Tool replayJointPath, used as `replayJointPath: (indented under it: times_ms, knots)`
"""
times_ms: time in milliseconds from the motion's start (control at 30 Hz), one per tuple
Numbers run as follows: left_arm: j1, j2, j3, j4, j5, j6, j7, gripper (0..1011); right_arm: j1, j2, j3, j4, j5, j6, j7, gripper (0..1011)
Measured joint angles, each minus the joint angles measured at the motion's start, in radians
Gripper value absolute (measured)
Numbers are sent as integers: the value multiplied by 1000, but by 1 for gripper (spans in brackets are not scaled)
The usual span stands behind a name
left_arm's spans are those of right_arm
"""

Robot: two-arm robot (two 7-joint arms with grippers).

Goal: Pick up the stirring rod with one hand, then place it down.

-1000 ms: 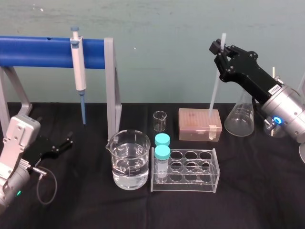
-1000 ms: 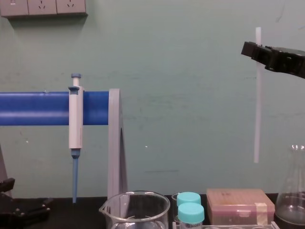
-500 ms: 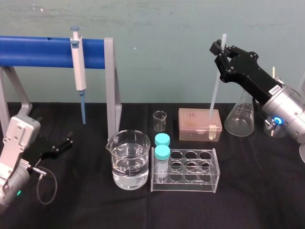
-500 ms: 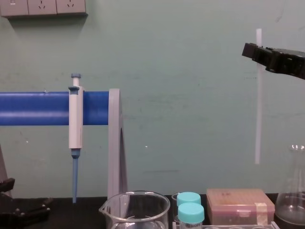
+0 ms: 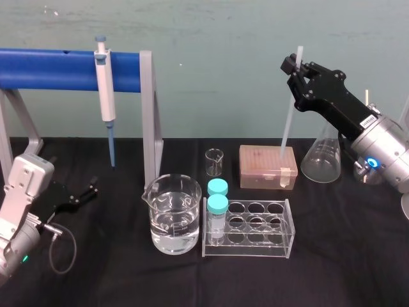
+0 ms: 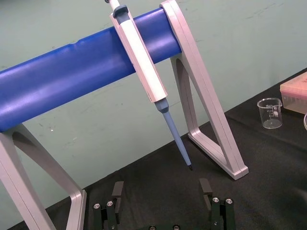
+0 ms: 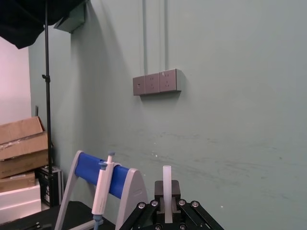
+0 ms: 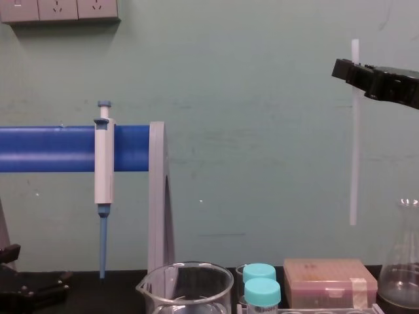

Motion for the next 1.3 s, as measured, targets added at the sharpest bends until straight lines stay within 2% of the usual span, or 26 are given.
replayJointPath:
  times_ms: [800, 900, 1033, 1133, 1300]
  knots:
    - [0, 0, 0, 0, 0, 0, 0, 1000, -7, 8, -3, -3, 13, 4, 13, 72]
    - [0, 0, 0, 0, 0, 0, 0, 1000, 0, 13, -13, 14, 60, 39, 61, 72]
    - [0, 0, 0, 0, 0, 0, 0, 1000, 7, 21, -32, 35, 99, 70, 108, 72]
    - [0, 0, 0, 0, 0, 0, 0, 1000, 17, 27, -56, 61, 114, 87, 132, 72]
    - [0, 0, 0, 0, 0, 0, 0, 1000, 23, 33, -80, 87, 110, 87, 137, 72]
